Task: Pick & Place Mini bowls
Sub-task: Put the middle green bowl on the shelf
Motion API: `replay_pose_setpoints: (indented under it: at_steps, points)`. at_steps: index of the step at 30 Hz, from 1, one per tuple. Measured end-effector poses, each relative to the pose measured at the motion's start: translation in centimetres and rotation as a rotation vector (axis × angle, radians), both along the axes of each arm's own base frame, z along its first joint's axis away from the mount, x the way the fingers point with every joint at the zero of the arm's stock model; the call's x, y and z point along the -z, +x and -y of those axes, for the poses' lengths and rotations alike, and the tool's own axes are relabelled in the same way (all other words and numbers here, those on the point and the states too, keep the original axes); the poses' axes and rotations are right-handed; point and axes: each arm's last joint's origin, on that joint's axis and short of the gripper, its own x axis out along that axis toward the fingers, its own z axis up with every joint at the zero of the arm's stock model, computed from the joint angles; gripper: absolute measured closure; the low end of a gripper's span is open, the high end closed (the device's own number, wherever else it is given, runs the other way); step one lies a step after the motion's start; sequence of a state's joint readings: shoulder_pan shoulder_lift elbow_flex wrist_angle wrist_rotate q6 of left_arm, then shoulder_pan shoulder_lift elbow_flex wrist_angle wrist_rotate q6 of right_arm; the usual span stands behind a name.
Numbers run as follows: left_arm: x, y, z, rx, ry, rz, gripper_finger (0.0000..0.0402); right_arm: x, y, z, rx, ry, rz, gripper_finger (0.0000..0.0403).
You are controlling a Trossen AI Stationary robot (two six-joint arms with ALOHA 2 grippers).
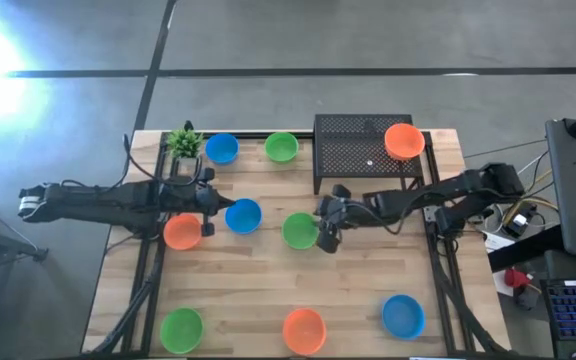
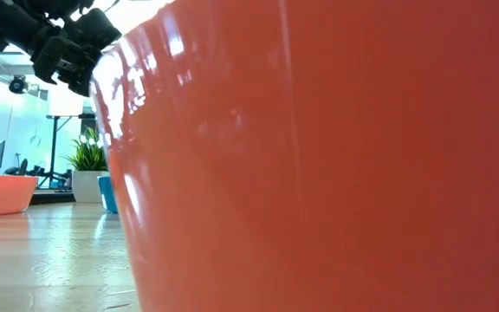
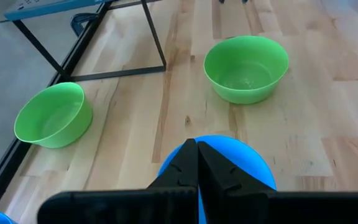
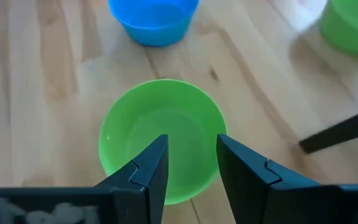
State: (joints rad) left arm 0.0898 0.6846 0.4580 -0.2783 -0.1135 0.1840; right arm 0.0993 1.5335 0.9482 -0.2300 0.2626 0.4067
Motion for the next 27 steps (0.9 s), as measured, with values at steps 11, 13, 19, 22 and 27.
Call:
replay_pose_setpoints:
  at_steps: [11, 13, 19, 22, 27]
  points:
    - [0.0, 0.0, 0.0, 0.004, 0.006, -0.001, 0.0402, 1.7, 1.6, 2.0, 0.166, 0.138, -0.113, 0.0284]
    - [0.0, 0.0, 0.0, 0.004, 0.006, -0.001, 0.0402, 2.2, 1.7, 2.2, 0.165, 0.150, -0.143, 0.0283]
    - [0.0, 0.0, 0.0, 0.006, 0.011, 0.003, 0.0402, 3.2, 2.3, 2.8, 0.181, 0.167, -0.178, 0.0286]
    - [-0.1, 0.1, 0.0, 0.012, 0.022, 0.012, 0.0402, 3.6, 2.4, 3.0, 0.187, 0.166, -0.189, 0.0289]
    - [0.0, 0.1, 0.0, 0.012, 0.021, 0.007, 0.0402, 4.0, 2.2, 3.2, 0.204, 0.173, -0.200, 0.0287]
